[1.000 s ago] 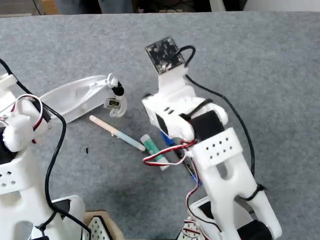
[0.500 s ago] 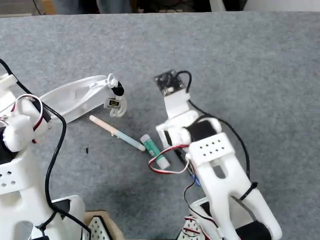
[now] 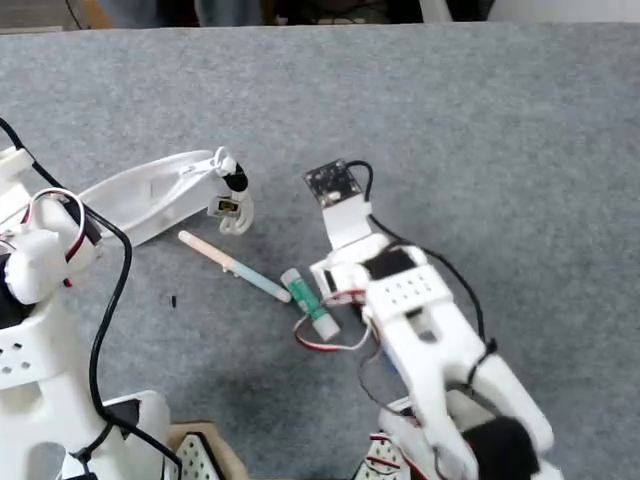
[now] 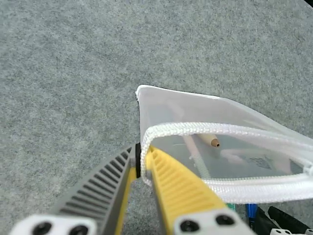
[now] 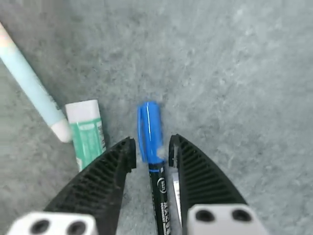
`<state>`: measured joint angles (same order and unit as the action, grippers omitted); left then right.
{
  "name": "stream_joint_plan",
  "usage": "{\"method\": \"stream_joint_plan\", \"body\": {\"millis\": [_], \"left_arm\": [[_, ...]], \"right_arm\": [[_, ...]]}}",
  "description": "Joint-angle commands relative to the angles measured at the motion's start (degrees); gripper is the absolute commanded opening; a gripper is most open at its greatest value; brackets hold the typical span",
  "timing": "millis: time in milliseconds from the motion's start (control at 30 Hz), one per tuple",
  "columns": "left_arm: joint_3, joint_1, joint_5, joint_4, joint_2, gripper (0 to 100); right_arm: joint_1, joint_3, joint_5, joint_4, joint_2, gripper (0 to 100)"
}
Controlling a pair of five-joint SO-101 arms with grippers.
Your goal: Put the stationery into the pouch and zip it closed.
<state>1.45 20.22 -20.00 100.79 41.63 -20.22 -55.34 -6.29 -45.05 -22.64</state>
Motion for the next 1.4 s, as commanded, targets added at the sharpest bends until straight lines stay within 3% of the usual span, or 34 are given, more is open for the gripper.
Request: {"method": "stream_joint_plan", "body": {"millis": [0,533,667,1367], "left_arm": [[-2.2,1.0,-0.3,-0.2,1.0,3],[-2.3,0.9,-0.3,-0.2,0.9,3],[-2.3,0.9,-0.3,-0.2,0.9,3],[-2.5,0.9,-0.3,-0.2,0.9,3]], "right_arm": [[0.4,5.5,-0.1,1.1,5.2,12.7],[0.5,15.4,-0.1,1.1,18.8,12.6],[0.5,17.6,-0.4,1.1,21.8,7.4],[0.6,19.9,-0.5,1.1,22.2,5.3]]}}
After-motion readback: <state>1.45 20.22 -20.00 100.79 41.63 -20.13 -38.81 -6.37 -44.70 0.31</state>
